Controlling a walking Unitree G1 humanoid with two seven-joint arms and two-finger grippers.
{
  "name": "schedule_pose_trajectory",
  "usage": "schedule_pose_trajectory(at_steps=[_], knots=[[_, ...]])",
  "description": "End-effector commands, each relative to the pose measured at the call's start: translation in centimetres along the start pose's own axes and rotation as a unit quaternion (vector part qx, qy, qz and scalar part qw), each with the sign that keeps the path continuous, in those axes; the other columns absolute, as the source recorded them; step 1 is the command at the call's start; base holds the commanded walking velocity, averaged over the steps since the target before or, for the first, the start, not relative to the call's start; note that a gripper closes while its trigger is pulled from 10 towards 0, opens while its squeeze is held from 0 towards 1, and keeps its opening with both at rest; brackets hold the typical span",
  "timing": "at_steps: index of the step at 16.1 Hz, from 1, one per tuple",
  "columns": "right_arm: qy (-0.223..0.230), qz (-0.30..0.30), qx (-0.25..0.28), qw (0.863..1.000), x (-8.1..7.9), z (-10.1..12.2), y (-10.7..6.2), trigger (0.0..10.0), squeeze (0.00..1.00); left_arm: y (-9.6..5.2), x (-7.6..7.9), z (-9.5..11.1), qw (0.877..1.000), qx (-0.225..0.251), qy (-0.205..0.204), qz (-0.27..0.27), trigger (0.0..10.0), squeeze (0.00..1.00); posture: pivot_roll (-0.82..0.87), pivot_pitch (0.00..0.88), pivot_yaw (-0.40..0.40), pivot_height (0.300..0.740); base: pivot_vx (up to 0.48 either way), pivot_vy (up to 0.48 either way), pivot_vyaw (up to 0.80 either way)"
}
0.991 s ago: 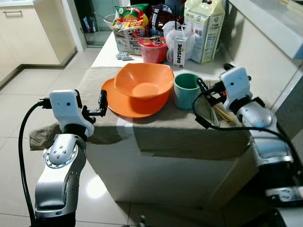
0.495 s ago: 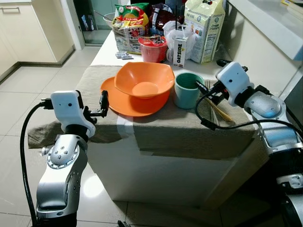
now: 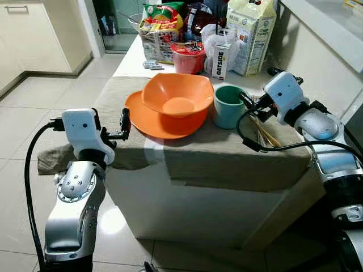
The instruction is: Setting the table
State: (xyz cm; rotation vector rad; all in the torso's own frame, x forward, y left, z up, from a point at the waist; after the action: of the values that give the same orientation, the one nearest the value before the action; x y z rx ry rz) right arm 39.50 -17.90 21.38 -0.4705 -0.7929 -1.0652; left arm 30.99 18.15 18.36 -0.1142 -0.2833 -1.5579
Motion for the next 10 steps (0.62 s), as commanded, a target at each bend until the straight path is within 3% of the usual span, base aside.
schedule_pose_trajectory(at_steps=[1, 2, 4, 6, 8, 9, 10], knots=[[0.014, -0.02, 0.004, 1.0, 1.7, 0.2, 0.0, 10.0, 0.0, 0.1, -0.1, -0.2, 1.0, -0.002, 0.002, 0.005, 10.0, 0.0, -0.1, 0.0, 0.033, 0.74, 0.0, 0.0, 0.0], [0.052, -0.037, -0.001, 0.998, 2.5, 0.1, 0.1, 10.0, 0.0, 0.1, 0.0, -0.2, 1.0, -0.002, 0.001, 0.005, 10.0, 0.0, -0.1, 0.0, 0.032, 0.74, 0.0, 0.0, 0.0], [0.179, -0.069, -0.005, 0.981, 2.7, -0.2, 0.3, 10.0, 0.0, 0.2, 0.1, -0.2, 1.0, 0.0, -0.004, 0.004, 10.0, 0.0, -0.1, 0.0, 0.027, 0.74, 0.0, 0.0, 0.0], [0.309, -0.111, -0.02, 0.944, 1.3, -1.2, 0.2, 10.0, 0.0, 0.3, 0.1, -0.1, 1.0, 0.001, -0.007, 0.005, 10.0, 0.0, -0.1, 0.0, 0.033, 0.74, 0.0, 0.0, 0.0], [0.386, -0.16, -0.011, 0.908, 0.4, -1.3, -0.3, 10.0, 0.0, 0.5, 0.1, 0.0, 1.0, -0.002, -0.016, 0.001, 10.0, 0.0, -0.1, 0.0, 0.037, 0.74, 0.0, 0.0, 0.0], [0.395, -0.18, -0.01, 0.901, -0.1, -1.3, -0.9, 10.0, 0.0, 0.7, 0.2, 0.0, 0.999, -0.009, -0.03, -0.005, 10.0, 0.0, -0.1, 0.0, 0.046, 0.74, 0.0, 0.0, 0.0], [0.386, -0.191, -0.016, 0.902, -0.7, -1.3, -1.4, 10.0, 0.0, 1.0, 0.4, -0.3, 0.997, -0.03, -0.065, -0.011, 10.0, 0.0, -0.11, 0.0, 0.05, 0.74, 0.0, 0.0, 0.0]])
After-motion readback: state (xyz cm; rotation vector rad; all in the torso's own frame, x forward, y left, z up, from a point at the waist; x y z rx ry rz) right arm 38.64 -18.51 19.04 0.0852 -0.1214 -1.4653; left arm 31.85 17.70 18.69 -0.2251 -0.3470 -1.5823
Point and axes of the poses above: a point about 5 cm out from each wrist's last joint towards the gripper, its own y axis pointing out of the wrist towards the gripper, its own z axis along the axis of the wrist's last joint, x = y × z, the point moved 4 cm from there along y, pointing out of the wrist towards the gripper, and after that the axes turned 12 degrees about -y, right-handed, at the moved point
